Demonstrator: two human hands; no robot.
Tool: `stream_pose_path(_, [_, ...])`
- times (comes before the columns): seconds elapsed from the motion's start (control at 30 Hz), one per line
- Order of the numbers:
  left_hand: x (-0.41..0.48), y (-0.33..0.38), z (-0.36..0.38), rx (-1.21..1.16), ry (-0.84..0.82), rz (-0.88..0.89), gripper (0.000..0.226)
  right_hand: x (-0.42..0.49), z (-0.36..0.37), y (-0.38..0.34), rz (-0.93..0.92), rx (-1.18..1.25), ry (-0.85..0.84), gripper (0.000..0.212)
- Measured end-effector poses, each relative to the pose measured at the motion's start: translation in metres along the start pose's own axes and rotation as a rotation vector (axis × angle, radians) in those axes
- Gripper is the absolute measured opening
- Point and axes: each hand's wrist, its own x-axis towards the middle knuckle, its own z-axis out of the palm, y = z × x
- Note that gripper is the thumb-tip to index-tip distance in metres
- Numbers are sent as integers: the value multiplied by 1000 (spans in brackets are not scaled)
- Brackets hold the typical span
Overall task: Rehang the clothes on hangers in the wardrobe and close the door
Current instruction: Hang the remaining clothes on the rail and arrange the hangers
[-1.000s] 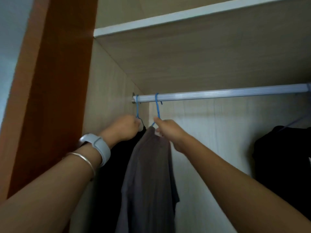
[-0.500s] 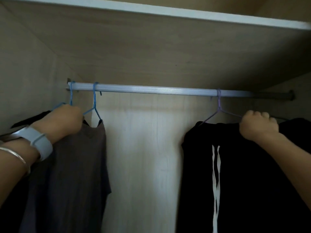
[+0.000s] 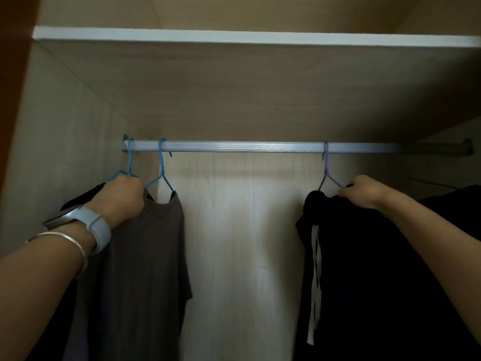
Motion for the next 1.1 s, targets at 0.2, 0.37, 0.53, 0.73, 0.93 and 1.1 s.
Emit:
stream_pose_path(0.2, [0,-4,-1,-26,6,29,24,-8,51,-57,-102,198,25,35])
stream_pose_path(0.37, [5,-7,-2,-39,-6,66,24,-19,102,-114,-175,385,-18,17])
stream_pose_path(0.53, [8,-6,-4,-53,-2,111,24,-30,131,-174,-220,478,-147,25])
stream_pose_path(0.73, [5,-8,-3,-55,6,144,25,-42,146,-221,-191,646,-314,15])
stream_pose_path(0.93, [-6,14,-11,-336,22,179,27,-59,139,-219,-205,752,-448,22])
stream_pose_path(1.1, [-14,40,-11,-657,-238,77,30,-67,133,-184,-295,834,-428,37])
